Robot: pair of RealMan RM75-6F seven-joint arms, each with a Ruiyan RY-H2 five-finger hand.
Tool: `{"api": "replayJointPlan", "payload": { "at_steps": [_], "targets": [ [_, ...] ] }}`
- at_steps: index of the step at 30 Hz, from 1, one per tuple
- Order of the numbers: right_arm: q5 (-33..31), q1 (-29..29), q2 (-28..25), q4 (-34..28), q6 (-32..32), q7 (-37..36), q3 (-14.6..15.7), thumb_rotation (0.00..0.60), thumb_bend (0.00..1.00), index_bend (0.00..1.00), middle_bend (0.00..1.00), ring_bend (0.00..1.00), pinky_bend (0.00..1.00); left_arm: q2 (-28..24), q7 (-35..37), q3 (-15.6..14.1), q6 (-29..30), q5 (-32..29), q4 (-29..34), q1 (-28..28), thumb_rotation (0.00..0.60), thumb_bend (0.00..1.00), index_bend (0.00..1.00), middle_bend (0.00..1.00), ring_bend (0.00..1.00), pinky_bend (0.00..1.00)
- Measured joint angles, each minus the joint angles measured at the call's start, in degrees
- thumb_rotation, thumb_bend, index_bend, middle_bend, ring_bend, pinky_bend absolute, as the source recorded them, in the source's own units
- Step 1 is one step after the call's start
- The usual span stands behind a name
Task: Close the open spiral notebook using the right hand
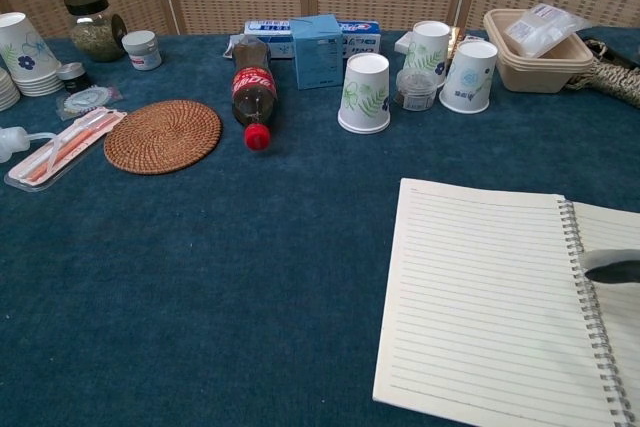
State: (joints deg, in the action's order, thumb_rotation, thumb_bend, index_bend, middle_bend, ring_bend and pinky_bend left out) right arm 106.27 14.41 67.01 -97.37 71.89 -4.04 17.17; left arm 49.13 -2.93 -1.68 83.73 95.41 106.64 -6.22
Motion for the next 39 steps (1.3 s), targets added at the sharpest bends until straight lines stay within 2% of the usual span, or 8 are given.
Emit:
{"api": "replayJointPlan", "payload": {
  "at_steps": [4,9,16,27,33,39],
  "targets": [
    [1.33,-1.81,0.93,4.75,4.62,0.17,-0.60,0.421,0.17,0.00,0.00,0.00,0.00,0.16,-0.22,0.11,-0.48,-0.22,-0.01,-0.31,0.600,0.04,0.00,0.00,0.00,0.00],
    [2.79,-4.52,3.07,13.34,10.71,-1.31,-1.21,0.460,0.19,0.00,0.00,0.00,0.00,0.29,-0.63,0.22,-0.97,-0.22,0.30,-0.69,0.600,0.04,0.00,0.00,0.00,0.00],
    [2.85,-8.68,6.74,25.51,17.08,-6.56,-1.50,0.472,0.26,0.00,0.00,0.00,0.00,0.32,-2.11,0.28,-1.51,0.33,1.48,-1.21,0.600,0.04,0.00,0.00,0.00,0.00],
    [1.03,-16.66,13.63,47.11,24.21,-18.47,-0.45,0.475,0.28,0.00,0.00,0.00,0.00,0.85,-4.71,-0.24,-0.94,1.34,3.50,-0.72,0.600,0.04,0.00,0.00,0.00,0.00],
    [-0.36,-19.21,17.28,54.56,24.78,-24.29,-0.33,0.480,0.28,0.00,0.00,0.00,0.00,0.88,-5.52,-0.37,-1.16,1.45,3.97,-0.73,0.600,0.04,0.00,0.00,0.00,0.00],
    [-0.70,-20.38,21.02,61.24,25.15,-26.99,-0.51,0.479,0.29,0.00,0.00,0.00,0.00,0.54,-6.54,-0.57,-0.66,2.27,5.00,-0.46,0.600,0.04,0.00,0.00,0.00,0.00]
  ]
}}
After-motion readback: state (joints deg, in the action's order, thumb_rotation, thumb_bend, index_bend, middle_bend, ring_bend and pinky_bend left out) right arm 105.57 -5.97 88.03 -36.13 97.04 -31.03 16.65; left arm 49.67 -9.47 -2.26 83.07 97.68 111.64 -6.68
